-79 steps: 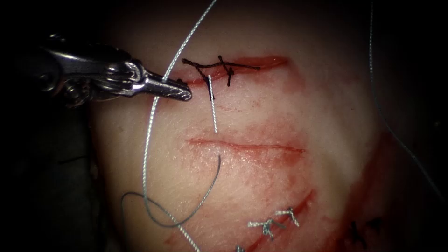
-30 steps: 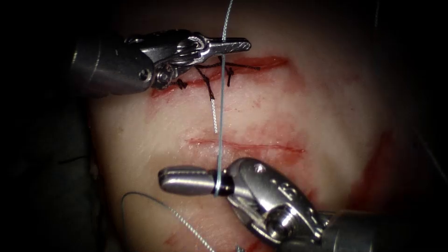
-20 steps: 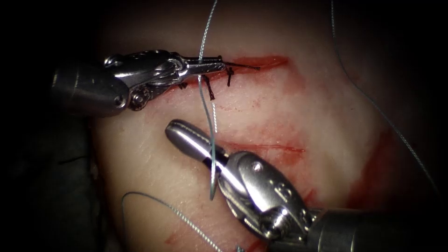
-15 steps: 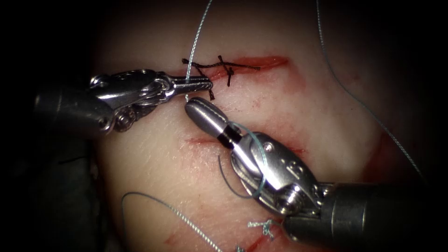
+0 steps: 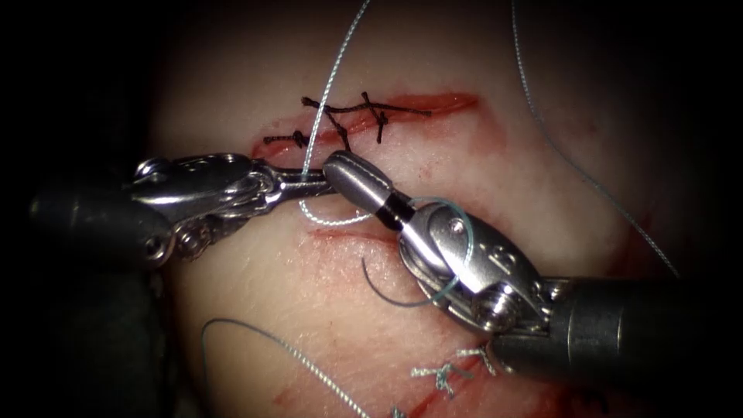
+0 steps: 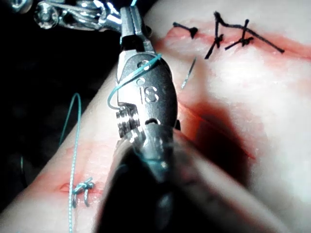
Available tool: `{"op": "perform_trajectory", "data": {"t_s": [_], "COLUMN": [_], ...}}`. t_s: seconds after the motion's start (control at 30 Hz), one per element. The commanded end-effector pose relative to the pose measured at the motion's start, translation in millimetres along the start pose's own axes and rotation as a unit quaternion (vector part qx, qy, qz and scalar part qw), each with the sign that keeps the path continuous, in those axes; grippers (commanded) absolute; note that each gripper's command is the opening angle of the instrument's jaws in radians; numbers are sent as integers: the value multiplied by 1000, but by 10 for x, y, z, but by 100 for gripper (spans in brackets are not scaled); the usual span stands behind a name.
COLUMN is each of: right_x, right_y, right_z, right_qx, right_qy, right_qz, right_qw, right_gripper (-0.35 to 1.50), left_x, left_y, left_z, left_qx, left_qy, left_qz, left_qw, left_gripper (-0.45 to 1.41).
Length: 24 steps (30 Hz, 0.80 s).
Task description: Wound Closure
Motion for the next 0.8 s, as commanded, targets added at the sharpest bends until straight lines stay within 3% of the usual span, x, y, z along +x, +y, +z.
{"op": "perform_trajectory", "data": {"t_s": [0.03,0.1,0.3,0.33,0.37,0.43,0.53,0.63,0.7,0.8], "right_x": [0,8,6,-7,-7,-24,-29,-38,-39,-41], "right_y": [2,11,34,36,36,33,32,25,23,15], "right_z": [12,17,18,16,16,12,11,9,9,11], "right_qx": [-18,-49,-16,39,39,118,149,224,248,308], "right_qy": [-7,-33,-85,-123,-123,-163,-174,-194,-195,-160], "right_qz": [0,51,29,6,6,-37,-69,-84,-85,-78], "right_qw": [1000,997,996,992,992,979,971,951,945,934], "right_gripper": [-35,-35,-35,-35,-35,-35,-35,-35,-35,-35], "left_x": [-5,-9,-2,3,3,14,17,21,22,26], "left_y": [0,7,24,29,29,32,32,23,20,2], "left_z": [5,-2,-10,-9,-9,-2,2,9,11,16], "left_qx": [1,1,-14,-22,-22,-46,-63,-81,-81,-73], "left_qy": [-1,-7,-27,-35,-35,-17,-15,-5,-6,2], "left_qz": [0,0,-9,-14,-14,-28,-52,-48,-47,-52], "left_qw": [1000,1000,999,999,999,998,997,996,996,996], "left_gripper": [-45,-45,-45,-45,-45,-45,-45,-45,-45,-45]}}
